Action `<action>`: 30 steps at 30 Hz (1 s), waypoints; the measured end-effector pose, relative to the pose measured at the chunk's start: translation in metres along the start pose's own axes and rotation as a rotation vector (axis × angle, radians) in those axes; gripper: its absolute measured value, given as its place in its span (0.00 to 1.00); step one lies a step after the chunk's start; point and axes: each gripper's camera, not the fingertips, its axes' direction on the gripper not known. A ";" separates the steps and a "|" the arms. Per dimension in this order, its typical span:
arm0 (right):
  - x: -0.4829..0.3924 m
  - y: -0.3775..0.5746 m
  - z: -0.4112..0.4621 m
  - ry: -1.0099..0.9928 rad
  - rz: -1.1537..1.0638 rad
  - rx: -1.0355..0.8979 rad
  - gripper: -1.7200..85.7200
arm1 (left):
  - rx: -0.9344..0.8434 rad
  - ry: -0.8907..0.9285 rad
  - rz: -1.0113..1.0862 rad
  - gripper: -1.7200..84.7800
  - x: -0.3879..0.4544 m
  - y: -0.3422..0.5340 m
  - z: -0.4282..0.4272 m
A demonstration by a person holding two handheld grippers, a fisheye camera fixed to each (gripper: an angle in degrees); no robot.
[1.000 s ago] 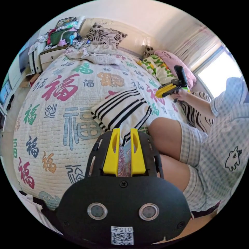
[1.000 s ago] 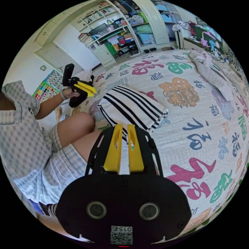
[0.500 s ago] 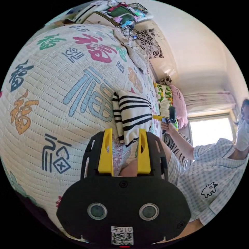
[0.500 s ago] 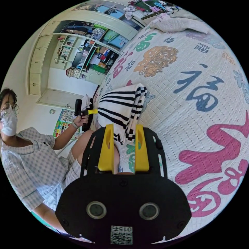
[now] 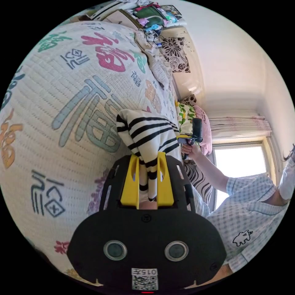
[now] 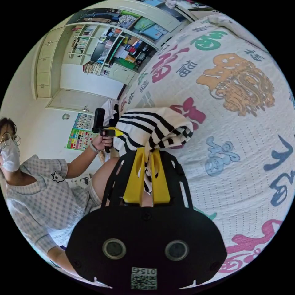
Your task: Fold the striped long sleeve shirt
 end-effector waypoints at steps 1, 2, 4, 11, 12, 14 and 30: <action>-0.018 -0.017 0.019 -0.016 -0.057 -0.046 0.05 | 0.068 -0.007 -0.010 0.12 0.002 0.024 -0.027; -0.041 -0.036 0.041 -0.014 -0.126 -0.096 0.04 | 0.151 -0.005 -0.037 0.12 0.001 0.054 -0.058; -0.076 -0.065 0.083 -0.057 -0.223 -0.159 0.04 | 0.284 -0.020 -0.091 0.12 -0.002 0.107 -0.107; -0.189 -0.147 0.306 -0.248 -0.397 -0.445 0.04 | 0.688 -0.210 -0.362 0.12 -0.022 0.305 -0.258; -0.194 -0.150 0.323 -0.238 -0.393 -0.469 0.04 | 0.700 -0.218 -0.384 0.12 -0.025 0.315 -0.264; -0.208 -0.154 0.377 -0.167 -0.364 -0.536 0.04 | 0.738 -0.207 -0.469 0.12 -0.042 0.349 -0.277; -0.174 -0.067 0.415 -0.065 -0.013 -0.035 0.02 | 0.675 -0.601 -0.647 0.12 -0.015 0.427 -0.274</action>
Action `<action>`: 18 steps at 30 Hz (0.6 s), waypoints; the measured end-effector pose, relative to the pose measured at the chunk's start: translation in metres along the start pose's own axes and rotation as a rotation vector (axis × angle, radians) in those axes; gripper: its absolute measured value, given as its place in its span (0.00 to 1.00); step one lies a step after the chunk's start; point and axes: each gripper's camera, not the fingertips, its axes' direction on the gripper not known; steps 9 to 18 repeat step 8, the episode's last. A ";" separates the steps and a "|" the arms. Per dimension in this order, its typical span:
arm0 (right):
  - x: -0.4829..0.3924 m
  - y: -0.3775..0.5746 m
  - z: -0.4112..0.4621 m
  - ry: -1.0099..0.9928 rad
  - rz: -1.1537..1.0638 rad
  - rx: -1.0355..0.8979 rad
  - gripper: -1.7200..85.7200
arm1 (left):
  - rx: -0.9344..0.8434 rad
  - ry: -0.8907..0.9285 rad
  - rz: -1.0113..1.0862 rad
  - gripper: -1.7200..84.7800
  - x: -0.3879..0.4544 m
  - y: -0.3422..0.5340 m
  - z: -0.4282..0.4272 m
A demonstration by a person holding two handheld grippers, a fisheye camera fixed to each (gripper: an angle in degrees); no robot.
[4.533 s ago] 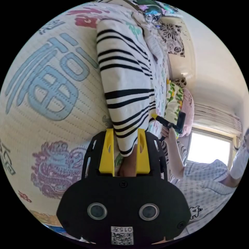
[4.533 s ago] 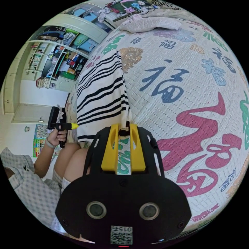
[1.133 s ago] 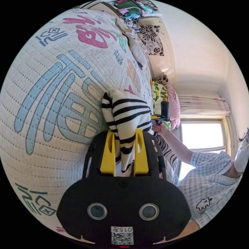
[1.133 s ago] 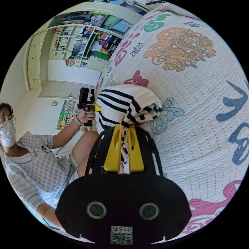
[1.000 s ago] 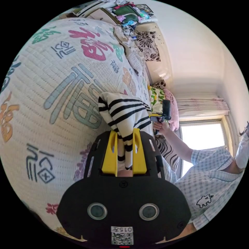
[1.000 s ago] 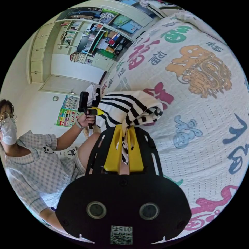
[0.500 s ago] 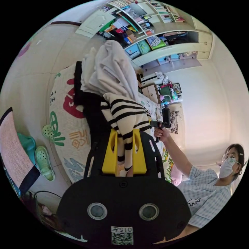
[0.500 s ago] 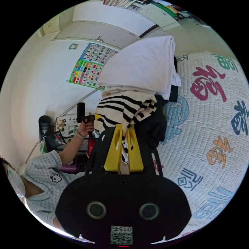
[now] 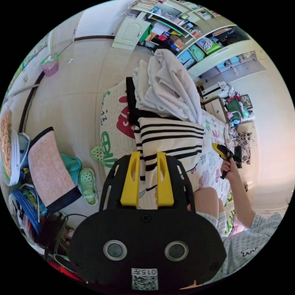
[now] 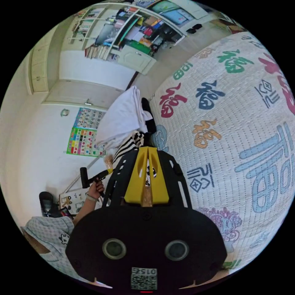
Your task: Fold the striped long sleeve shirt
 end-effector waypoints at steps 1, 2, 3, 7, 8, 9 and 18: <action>0.004 0.022 -0.011 -0.055 -0.001 0.068 0.02 | 0.074 -0.019 0.042 0.12 0.006 0.001 -0.019; 0.005 0.046 -0.020 -0.078 -0.015 0.137 0.02 | 0.142 -0.037 0.091 0.14 0.014 0.000 -0.036; 0.005 0.059 -0.024 -0.080 -0.018 0.171 0.02 | 0.169 -0.049 0.110 0.14 0.019 -0.002 -0.043; -0.005 0.142 -0.025 -0.100 -0.027 0.323 0.01 | 0.299 -0.071 0.081 0.19 0.030 -0.033 -0.069; -0.009 0.164 -0.020 -0.099 -0.016 0.347 0.02 | 0.315 -0.051 0.028 0.18 0.025 -0.042 -0.068; -0.009 0.164 -0.020 -0.099 -0.016 0.347 0.02 | 0.315 -0.051 0.028 0.18 0.025 -0.042 -0.068; -0.009 0.164 -0.020 -0.099 -0.016 0.347 0.02 | 0.315 -0.051 0.028 0.18 0.025 -0.042 -0.068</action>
